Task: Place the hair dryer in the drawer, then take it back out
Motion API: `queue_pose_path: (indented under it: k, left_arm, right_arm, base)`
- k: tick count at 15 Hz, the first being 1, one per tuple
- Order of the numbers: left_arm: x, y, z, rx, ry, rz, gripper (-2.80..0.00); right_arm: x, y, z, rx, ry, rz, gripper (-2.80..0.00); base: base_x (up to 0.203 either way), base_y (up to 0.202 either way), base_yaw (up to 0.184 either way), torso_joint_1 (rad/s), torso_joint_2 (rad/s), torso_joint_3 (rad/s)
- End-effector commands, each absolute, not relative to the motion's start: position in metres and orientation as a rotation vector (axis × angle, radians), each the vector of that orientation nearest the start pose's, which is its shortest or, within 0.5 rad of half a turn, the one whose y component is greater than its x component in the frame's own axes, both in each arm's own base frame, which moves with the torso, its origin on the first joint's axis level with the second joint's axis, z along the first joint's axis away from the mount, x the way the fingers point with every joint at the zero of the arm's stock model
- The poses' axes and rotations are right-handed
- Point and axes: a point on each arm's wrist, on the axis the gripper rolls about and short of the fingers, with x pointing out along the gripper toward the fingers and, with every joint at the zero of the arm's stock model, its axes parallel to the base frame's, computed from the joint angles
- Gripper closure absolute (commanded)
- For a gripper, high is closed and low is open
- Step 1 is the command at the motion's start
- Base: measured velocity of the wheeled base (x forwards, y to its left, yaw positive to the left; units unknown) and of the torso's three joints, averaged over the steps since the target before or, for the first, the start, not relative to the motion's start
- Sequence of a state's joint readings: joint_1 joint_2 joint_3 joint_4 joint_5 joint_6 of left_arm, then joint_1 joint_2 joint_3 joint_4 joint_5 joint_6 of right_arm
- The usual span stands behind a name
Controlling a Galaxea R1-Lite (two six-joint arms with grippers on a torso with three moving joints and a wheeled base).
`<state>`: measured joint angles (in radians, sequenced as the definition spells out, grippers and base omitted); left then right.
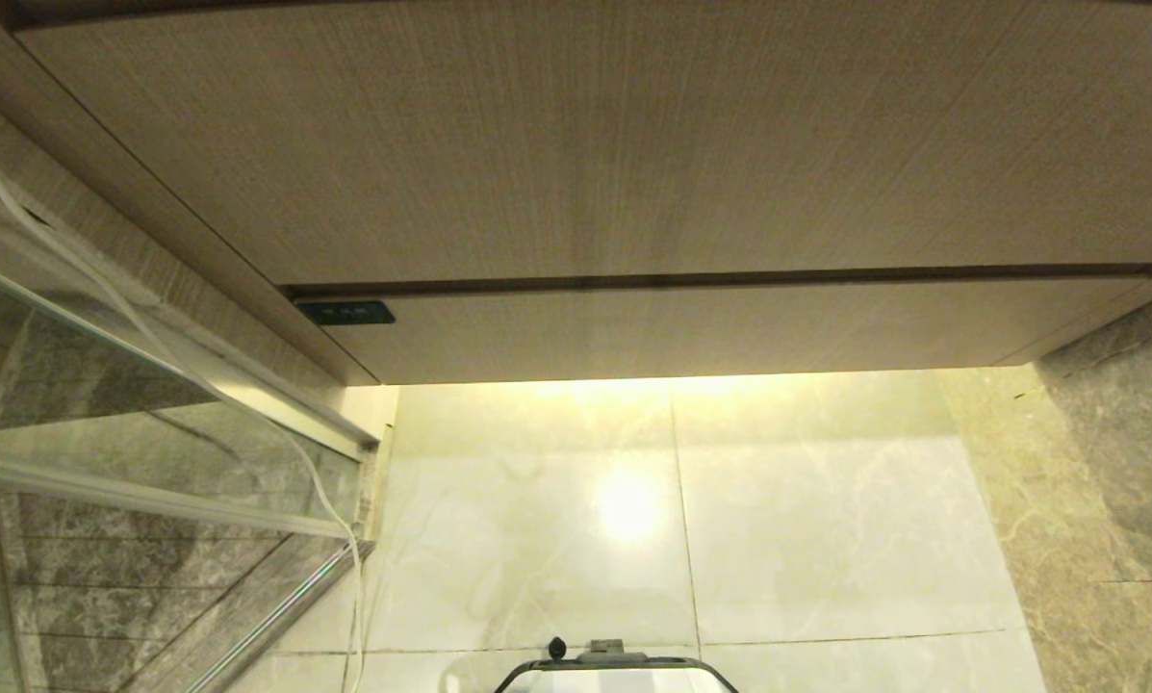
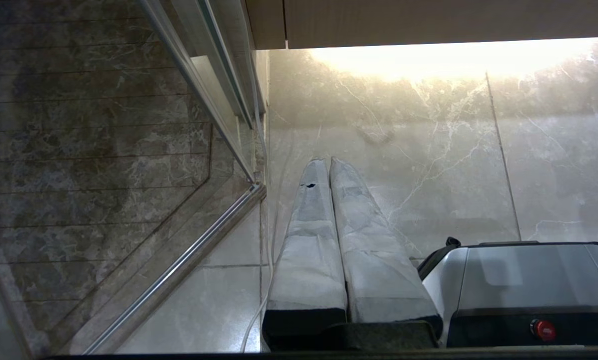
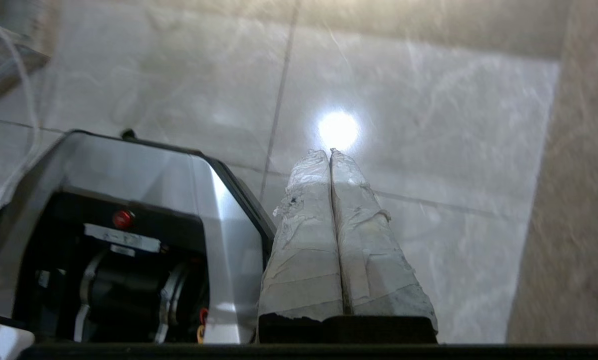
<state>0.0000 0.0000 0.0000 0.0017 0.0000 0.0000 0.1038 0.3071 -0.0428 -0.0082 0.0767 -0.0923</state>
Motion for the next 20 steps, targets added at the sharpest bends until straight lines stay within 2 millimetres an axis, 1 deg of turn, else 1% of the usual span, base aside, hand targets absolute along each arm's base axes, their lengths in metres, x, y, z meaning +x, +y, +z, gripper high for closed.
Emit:
queue_pose_path:
  k: [1, 2, 5, 9, 12, 13, 14, 17, 20]
  left_arm:
    - [-0.023, 0.0, 0.075, 0.0, 0.001, 0.0, 0.0]
    - [-0.023, 0.0, 0.075, 0.0, 0.002, 0.0, 0.0]
    - [-0.023, 0.0, 0.075, 0.0, 0.002, 0.0, 0.0]
    - [-0.023, 0.0, 0.075, 0.0, 0.001, 0.0, 0.0]
    - [-0.023, 0.0, 0.075, 0.0, 0.002, 0.0, 0.0]
    - [-0.023, 0.0, 0.076, 0.0, 0.0, 0.0, 0.0]
    - [-0.023, 0.0, 0.075, 0.0, 0.002, 0.0, 0.0]
    - [-0.023, 0.0, 0.076, 0.0, 0.0, 0.0, 0.0]
    - [-0.023, 0.0, 0.075, 0.0, 0.001, 0.0, 0.0]
  right_arm:
    - [0.0, 0.002, 0.09, -0.095, 0.261, 0.188, 0.0]
    - [0.001, 0.003, 0.091, -0.09, 0.267, 0.22, 0.0]
    - [0.003, 0.004, 0.092, -0.072, 0.295, 0.207, 0.0]
    - [-0.016, 0.004, 0.091, -0.084, 0.102, 0.178, 0.0]
    - [-0.028, 0.004, 0.087, -0.072, -0.009, 0.15, 0.0]
    - [-0.028, 0.003, 0.087, -0.028, -0.007, 0.128, 0.0]
    - [-0.028, 0.003, 0.087, -0.029, -0.009, 0.126, 0.0]
    - [-0.027, 0.001, 0.084, -0.204, -0.005, 0.015, 0.0]
    - [-0.025, 0.001, 0.084, -0.16, -0.041, 0.014, 0.0]
  base:
    - [0.0, 0.0, 0.0, 0.0, 0.0, 0.0]
    - [0.0, 0.0, 0.0, 0.0, 0.0, 0.0]
    - [0.0, 0.0, 0.0, 0.0, 0.0, 0.0]
    - [0.0, 0.0, 0.0, 0.0, 0.0, 0.0]
    - [0.0, 0.0, 0.0, 0.0, 0.0, 0.0]
    - [0.0, 0.0, 0.0, 0.0, 0.0, 0.0]
    - [0.0, 0.0, 0.0, 0.0, 0.0, 0.0]
    - [0.0, 0.0, 0.0, 0.0, 0.0, 0.0]
    - [0.0, 0.0, 0.0, 0.0, 0.0, 0.0]
